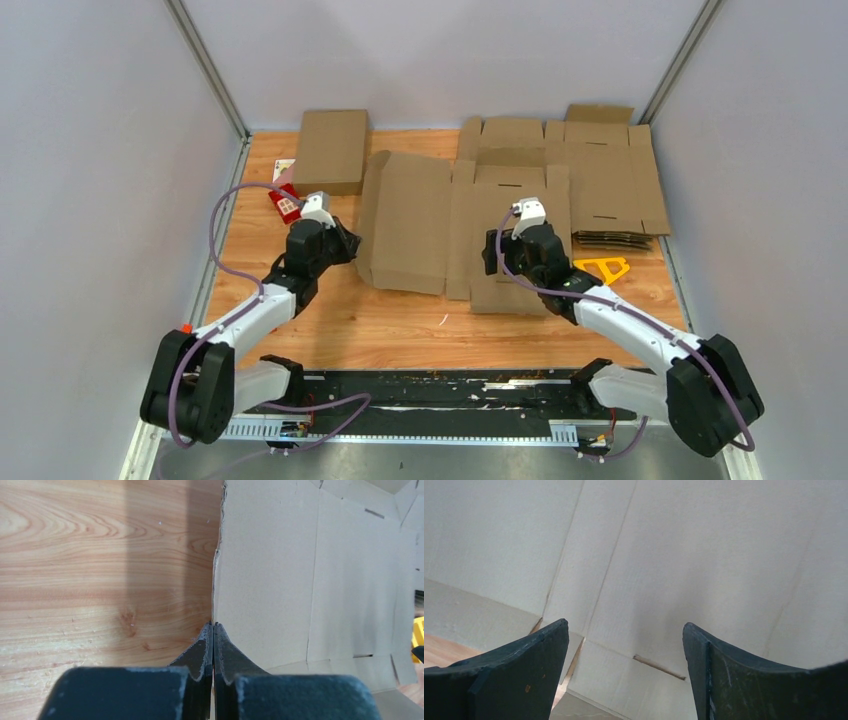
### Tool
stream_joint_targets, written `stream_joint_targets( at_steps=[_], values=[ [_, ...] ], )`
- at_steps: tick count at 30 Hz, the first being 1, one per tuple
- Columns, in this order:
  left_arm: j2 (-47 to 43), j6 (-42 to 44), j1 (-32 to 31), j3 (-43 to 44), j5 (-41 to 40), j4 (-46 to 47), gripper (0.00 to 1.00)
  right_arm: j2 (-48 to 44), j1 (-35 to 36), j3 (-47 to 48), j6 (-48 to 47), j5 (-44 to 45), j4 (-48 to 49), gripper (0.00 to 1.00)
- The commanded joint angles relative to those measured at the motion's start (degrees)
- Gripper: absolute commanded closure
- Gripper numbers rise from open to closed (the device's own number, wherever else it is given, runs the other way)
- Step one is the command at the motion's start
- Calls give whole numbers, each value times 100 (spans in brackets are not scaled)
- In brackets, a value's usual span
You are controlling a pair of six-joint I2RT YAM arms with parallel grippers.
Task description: Fold the paper box
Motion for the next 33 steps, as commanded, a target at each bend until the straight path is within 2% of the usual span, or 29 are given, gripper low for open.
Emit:
stream_joint_targets(
  at_steps=[1, 3, 5, 10, 14, 18, 24, 26, 29, 33],
  values=[
    [-486, 121, 21, -71, -170, 63, 100, -310, -358, 110, 250, 153, -200, 15],
    [-655, 102, 21, -104, -221, 24, 100, -270, -706, 385, 545, 304, -751, 14],
    [-814, 81, 21, -152, -279, -11, 100, -213, -1131, 619, 628, -23, -1128, 14],
    [-1030, 24, 21, -226, -324, -28, 100, -131, -1851, 863, 831, -471, -1301, 15],
    [-1042, -7, 21, -226, -320, -52, 100, 89, -2112, 1292, 653, -352, -1642, 14],
    [-1022, -49, 21, -226, -303, -36, 100, 333, -2230, 1461, 537, 33, -1502, 16],
    [-975, -51, 21, -226, -322, -35, 100, 1262, -2382, 2007, 367, 422, -1516, 20],
    [-946, -52, 19, -226, -322, -35, 100, 1543, -2645, 2078, 368, -16, -1382, 19],
    [-885, -79, 21, -226, -325, -18, 100, 2046, -3116, 2201, 330, -1169, -1154, 14],
    [-827, -80, 21, -200, -319, -22, 100, 2732, -3536, 2642, 362, -1842, -1184, 8]
  ],
)
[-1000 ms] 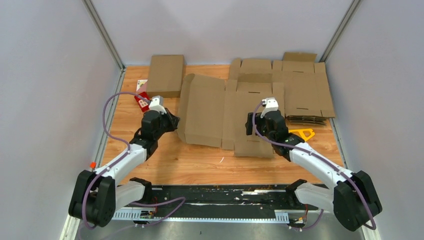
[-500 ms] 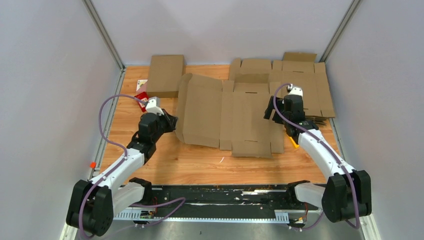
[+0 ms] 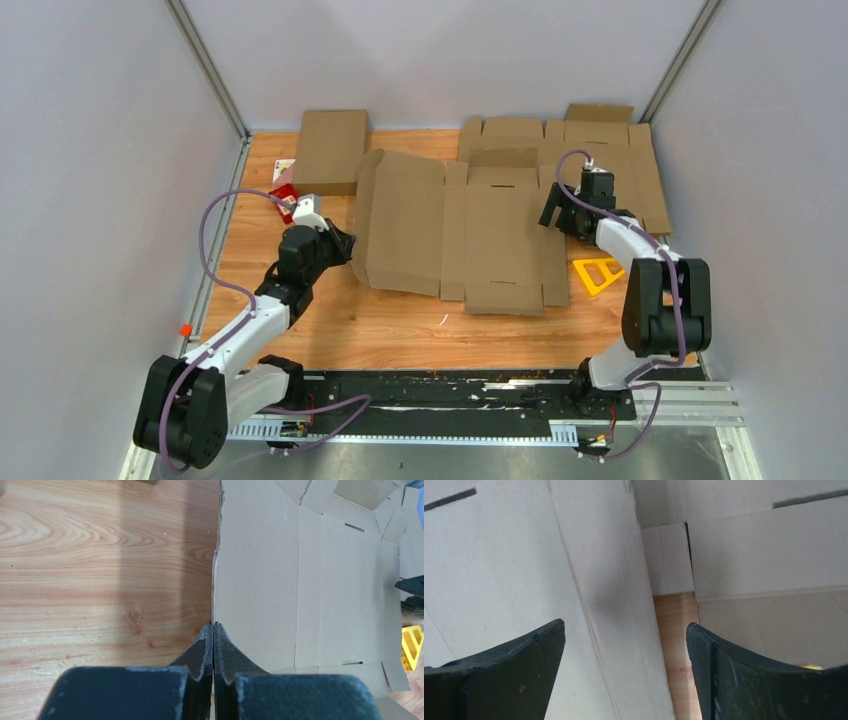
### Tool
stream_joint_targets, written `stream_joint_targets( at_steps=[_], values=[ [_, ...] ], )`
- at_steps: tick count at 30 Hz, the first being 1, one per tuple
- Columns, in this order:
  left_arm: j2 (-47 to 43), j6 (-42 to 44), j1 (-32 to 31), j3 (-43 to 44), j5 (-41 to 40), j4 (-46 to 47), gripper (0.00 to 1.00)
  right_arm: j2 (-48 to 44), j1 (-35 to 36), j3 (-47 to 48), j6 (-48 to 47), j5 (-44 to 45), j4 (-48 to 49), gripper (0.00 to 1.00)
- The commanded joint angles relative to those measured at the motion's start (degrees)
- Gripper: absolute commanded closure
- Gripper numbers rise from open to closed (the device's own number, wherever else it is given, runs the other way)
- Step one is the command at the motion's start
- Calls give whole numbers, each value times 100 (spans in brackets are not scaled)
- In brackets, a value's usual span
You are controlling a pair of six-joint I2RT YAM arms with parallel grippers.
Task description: Fold the paper box
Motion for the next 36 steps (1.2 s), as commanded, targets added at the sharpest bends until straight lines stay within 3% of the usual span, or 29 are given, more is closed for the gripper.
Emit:
stream_joint_targets(
  at_steps=[1, 6, 11, 20, 24, 30, 36],
  values=[
    [35, -39, 21, 32, -82, 123, 100, 595, -437, 560, -18, -1142, 269, 8],
    [54, -7, 21, 49, -86, 96, 100, 1097, -565, 610, 143, -1965, 519, 13],
    [105, -6, 20, 58, -81, 116, 100, 966, -565, 447, 290, -2536, 738, 35],
    [435, -43, 21, 145, 123, 184, 100, 538, -297, 421, 51, -2282, 432, 67],
    [609, -75, 21, 208, 25, 84, 95, 511, -159, 494, -66, -2007, 275, 70],
    [847, -204, 21, 280, -436, -149, 69, 385, 147, 559, -221, -1534, 110, 71],
    [1358, -199, 30, 475, -336, -198, 66, 421, 237, 631, -303, -1335, 20, 74]
  ],
)
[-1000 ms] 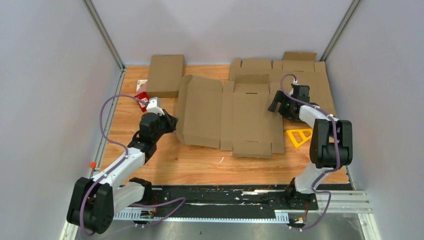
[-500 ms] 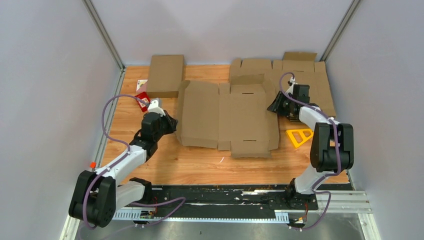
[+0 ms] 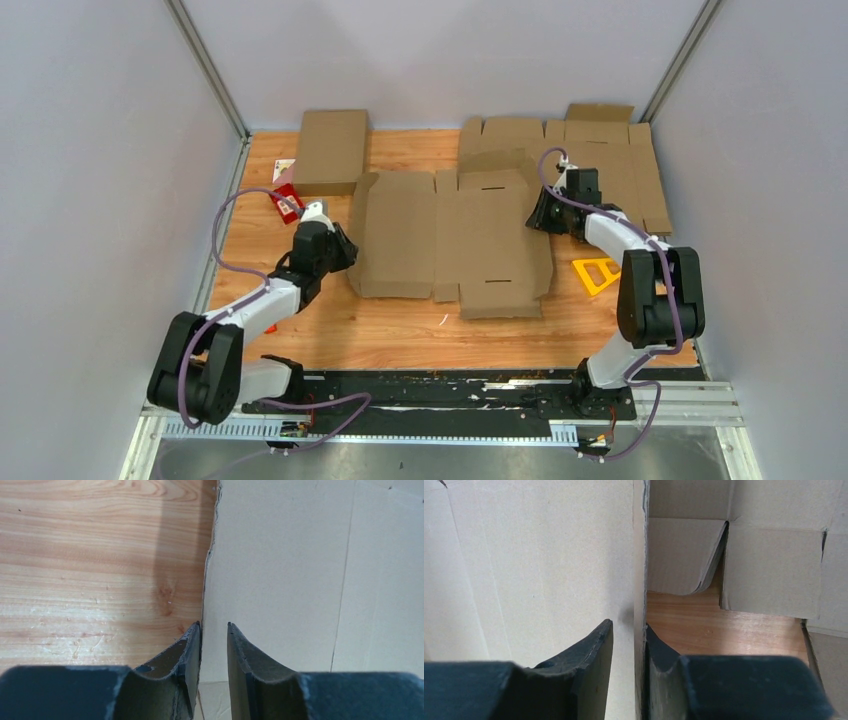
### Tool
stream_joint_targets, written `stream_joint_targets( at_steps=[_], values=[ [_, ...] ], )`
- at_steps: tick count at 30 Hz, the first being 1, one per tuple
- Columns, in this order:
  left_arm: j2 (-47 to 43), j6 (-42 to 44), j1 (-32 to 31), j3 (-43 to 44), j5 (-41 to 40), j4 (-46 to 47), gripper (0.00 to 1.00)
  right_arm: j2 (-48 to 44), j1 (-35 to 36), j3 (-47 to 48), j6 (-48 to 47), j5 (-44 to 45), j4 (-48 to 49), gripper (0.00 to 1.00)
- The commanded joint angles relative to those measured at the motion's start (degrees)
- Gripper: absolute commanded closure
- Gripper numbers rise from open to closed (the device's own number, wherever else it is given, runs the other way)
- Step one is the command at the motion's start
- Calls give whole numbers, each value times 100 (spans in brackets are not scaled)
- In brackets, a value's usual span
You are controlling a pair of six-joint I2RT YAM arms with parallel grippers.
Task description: Fold the paper box
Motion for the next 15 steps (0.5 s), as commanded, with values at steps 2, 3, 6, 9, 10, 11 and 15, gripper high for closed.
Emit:
stream_joint_targets(
  at_steps=[2, 3, 6, 9, 10, 11, 15],
  values=[
    [393, -14, 23, 358, 8, 53, 66, -227, 96, 275, -165, 295, -53, 74],
    [465, 1, 23, 386, 6, 37, 65, -244, 117, 276, -192, 345, -68, 75],
    [749, 40, 23, 536, -64, -137, 63, -296, 194, 322, -254, 551, -177, 77],
    [1063, 14, 31, 718, -72, -343, 64, -363, 288, 358, -310, 769, -255, 80],
    [1147, 20, 32, 767, -50, -403, 66, -384, 308, 351, -311, 795, -252, 82],
    [1194, 28, 32, 807, -30, -438, 71, -420, 322, 327, -311, 804, -236, 83],
    [993, 154, 32, 737, 46, -360, 100, -608, 356, 219, -302, 846, -125, 87]
  ],
)
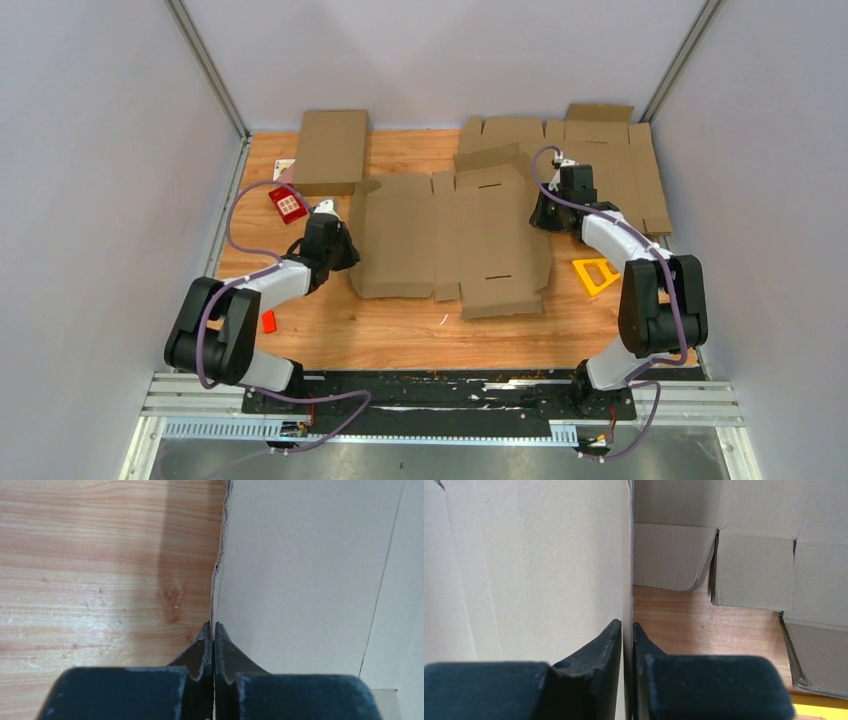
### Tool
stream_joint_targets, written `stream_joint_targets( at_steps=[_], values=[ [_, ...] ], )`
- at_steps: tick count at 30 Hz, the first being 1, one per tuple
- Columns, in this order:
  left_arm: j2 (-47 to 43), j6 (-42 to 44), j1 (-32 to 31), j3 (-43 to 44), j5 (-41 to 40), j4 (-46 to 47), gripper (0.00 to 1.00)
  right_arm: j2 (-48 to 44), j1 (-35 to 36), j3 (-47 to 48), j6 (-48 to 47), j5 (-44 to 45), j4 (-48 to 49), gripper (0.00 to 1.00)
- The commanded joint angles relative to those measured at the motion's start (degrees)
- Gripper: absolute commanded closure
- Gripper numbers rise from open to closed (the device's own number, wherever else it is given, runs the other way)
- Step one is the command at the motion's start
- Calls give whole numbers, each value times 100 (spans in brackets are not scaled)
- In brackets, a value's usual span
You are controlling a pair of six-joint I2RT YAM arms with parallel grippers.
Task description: Fold the paper box
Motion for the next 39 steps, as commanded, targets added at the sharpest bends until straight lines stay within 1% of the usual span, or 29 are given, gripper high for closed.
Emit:
stream_joint_targets(
  at_steps=[1, 2, 3, 5, 6, 7, 9, 11, 13, 14, 15, 16, 18, 20, 24, 26, 27, 31, 34, 39],
  values=[
    [-361, 126, 32, 33, 24, 75, 100, -422, 66, 92, -66, 179, 168, 87],
    [-542, 156, 30, -58, 15, 157, 100, -483, 79, 55, -67, 158, 211, 87],
    [-765, 190, 30, -161, 17, 255, 100, -534, 91, 29, -67, 146, 242, 83],
    [-1328, 265, 21, -390, 26, 453, 100, -617, 124, -12, -83, 167, 267, 70],
    [-1592, 310, 14, -500, 19, 569, 100, -631, 133, -17, -88, 172, 263, 67],
    [-1835, 374, -1, -589, -10, 630, 100, -621, 138, -13, -95, 175, 267, 67],
    [-2250, 461, -69, -718, -116, 668, 100, -559, 138, 20, -110, 169, 225, 70],
    [-2568, 592, -176, -789, -217, 689, 100, -500, 146, 50, -109, 137, 183, 76],
    [-2809, 733, -344, -818, -325, 714, 100, -484, 163, 35, -122, 105, 212, 85],
    [-2900, 795, -427, -828, -355, 735, 100, -486, 177, 17, -124, 84, 236, 85],
    [-2964, 857, -501, -829, -366, 750, 100, -478, 188, 9, -137, 84, 240, 83],
    [-3019, 910, -566, -826, -399, 754, 100, -452, 191, 25, -138, 89, 244, 74],
    [-3084, 994, -692, -805, -463, 740, 100, -382, 191, 74, -156, 207, 212, 54],
    [-3111, 1026, -724, -796, -522, 706, 100, -294, 195, 130, -189, 421, 181, 39],
    [-3124, 1049, -743, -794, -527, 708, 100, -102, 134, 303, -305, 544, 244, 17],
    [-3123, 1053, -752, -794, -515, 708, 100, 12, 22, 342, -318, 277, 446, 3],
    [-3121, 1058, -759, -794, -514, 713, 100, 80, -83, 334, -269, 67, 590, 0],
    [-3111, 1066, -766, -785, -531, 708, 100, 531, -442, 499, -95, -766, 925, 0],
    [-3117, 1067, -770, -794, -544, 707, 100, 738, -554, 505, 3, -974, 1175, 0],
    [-3052, 1068, -770, -769, -545, 693, 100, 1009, -556, 538, 131, -1269, 1307, 0]
  ],
)
